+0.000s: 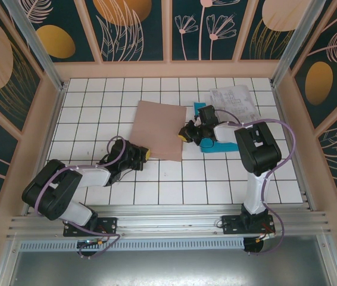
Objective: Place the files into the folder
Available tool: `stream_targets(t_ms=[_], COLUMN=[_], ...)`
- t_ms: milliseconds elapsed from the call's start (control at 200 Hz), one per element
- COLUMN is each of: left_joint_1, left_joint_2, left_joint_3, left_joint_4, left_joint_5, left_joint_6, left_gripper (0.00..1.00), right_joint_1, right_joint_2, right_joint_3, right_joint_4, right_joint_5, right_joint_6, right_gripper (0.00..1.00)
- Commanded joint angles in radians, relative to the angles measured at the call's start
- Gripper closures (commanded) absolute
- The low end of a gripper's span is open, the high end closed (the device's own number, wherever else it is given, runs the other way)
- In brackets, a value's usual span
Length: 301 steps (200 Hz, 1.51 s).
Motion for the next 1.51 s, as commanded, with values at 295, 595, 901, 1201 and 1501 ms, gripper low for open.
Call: stream_targets(t_ms=[295,595,901,1201,1501], left_joint_1=[-0.004,-0.024,-0.203,-0.39,-0.427], left_joint_2=[-0.11,0.021,0.211,0.362,0.449], left_joint_3=[0.203,0.701,1.047,1.105,1.109], left_joint_4=[-0.554,-0.939,-1.203,-1.26,-1.236], left_joint_5=[-0.034,-0.078,-0.2,-0.659,-0.831], left_joint_6=[0.196,0.82,1.43,1.559,1.577], left_gripper=[0.3,0.32,0.37,0.3,0.39], right_joint_1=[0.007,0.02,0.027,0.027,0.027], right_joint_2=[-0.047,-0.054,-0.039,-0.024,-0.016], right_joint_3=[-0.009,0.074,0.18,0.243,0.257], right_joint_4=[-0.005,-0.097,-0.227,-0.285,-0.298], right_joint_5=[0.015,0.017,0.007,0.005,0.001], right_joint_6=[0.033,0.08,0.089,0.082,0.077], right_gripper=[1.0,1.0,1.0,1.0,1.0])
